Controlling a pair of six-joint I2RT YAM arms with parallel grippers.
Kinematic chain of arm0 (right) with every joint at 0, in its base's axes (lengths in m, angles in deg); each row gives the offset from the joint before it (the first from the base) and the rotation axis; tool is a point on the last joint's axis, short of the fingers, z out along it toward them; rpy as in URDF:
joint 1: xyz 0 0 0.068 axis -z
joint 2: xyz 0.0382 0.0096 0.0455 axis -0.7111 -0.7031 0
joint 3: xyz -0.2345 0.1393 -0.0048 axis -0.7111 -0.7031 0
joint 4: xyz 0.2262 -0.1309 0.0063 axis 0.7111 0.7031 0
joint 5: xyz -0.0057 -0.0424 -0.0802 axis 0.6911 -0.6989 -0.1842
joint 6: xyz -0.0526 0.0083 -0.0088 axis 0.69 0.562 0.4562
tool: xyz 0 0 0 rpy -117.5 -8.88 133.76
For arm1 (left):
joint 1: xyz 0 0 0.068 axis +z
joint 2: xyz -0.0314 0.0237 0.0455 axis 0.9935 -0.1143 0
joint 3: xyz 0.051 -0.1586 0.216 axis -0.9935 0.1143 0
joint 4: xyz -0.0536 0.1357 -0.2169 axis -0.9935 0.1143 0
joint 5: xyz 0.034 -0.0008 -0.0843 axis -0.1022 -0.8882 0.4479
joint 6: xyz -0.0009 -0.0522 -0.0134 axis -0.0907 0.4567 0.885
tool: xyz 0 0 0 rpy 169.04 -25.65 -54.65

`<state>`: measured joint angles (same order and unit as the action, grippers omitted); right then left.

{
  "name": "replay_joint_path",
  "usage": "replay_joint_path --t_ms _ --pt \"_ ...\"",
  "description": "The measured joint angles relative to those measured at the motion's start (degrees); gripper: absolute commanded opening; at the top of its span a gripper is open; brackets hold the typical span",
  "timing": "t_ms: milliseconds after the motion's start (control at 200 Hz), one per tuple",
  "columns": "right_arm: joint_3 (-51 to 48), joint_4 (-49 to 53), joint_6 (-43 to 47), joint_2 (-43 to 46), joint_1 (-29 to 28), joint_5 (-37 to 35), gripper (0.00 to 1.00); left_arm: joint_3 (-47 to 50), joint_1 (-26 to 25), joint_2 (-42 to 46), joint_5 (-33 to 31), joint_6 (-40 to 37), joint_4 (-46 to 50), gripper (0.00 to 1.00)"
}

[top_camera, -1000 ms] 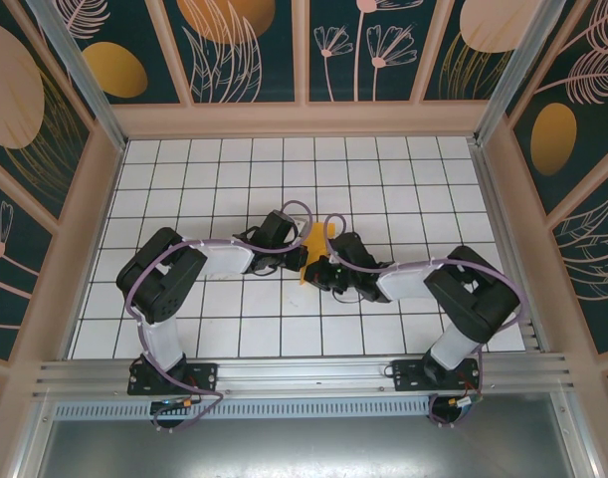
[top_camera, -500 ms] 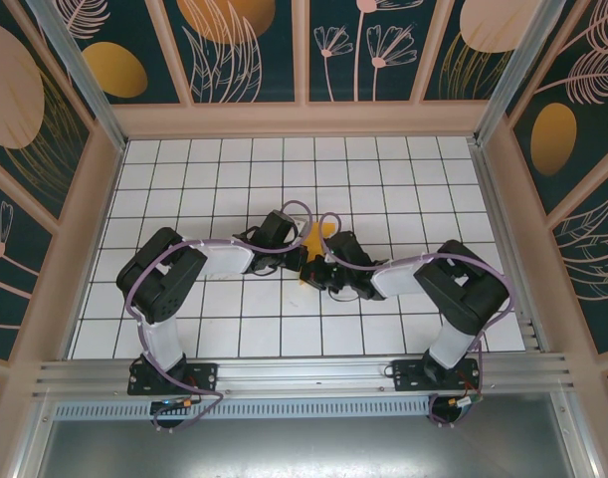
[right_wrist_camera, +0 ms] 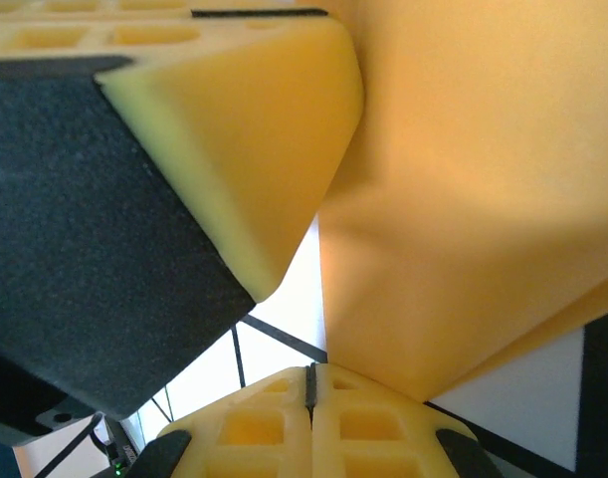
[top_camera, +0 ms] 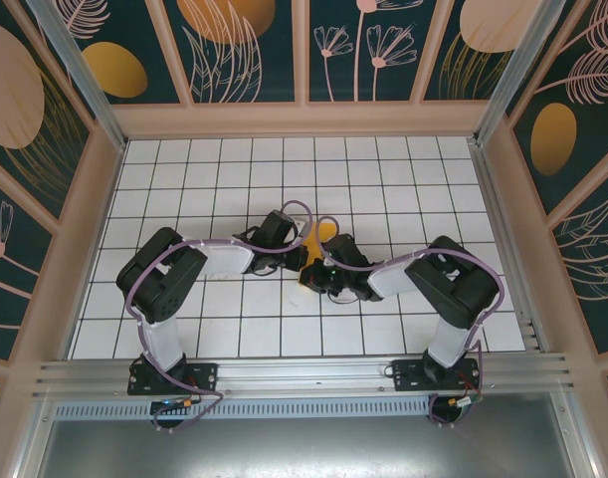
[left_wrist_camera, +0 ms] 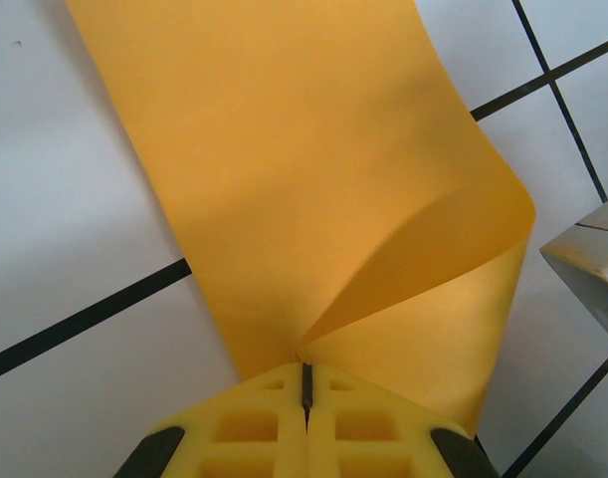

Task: Fold a paper plane with a square sheet of paper (pick it up from the middle)
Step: Third fold the triangle at the center of the table.

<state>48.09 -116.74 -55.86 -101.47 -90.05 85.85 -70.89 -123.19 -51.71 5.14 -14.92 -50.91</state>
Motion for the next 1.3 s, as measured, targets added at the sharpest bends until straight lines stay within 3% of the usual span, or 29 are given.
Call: replay_joint_path --t_ms 285,470,911,1301 --pt "0.17 5.05 1.73 6.05 1.79 -1.46 0.01 0.02 0.02 -0.02 0.20 0.00 -0.11 0.08" --pt "1.49 4.83 2.01 4.85 4.44 -1.01 0.00 0.00 0.02 -0.04 0.20 0.00 -0.11 0.08" --pt "1.75 4.17 3.08 0.31 4.90 -0.76 0.01 0.00 0.17 -0.04 -0.22 -0.61 -0.13 0.08" --pt "2.60 6.43 4.13 1.79 5.66 -0.94 0.02 0.00 0.17 -0.13 -0.09 -0.61 -0.24 0.08"
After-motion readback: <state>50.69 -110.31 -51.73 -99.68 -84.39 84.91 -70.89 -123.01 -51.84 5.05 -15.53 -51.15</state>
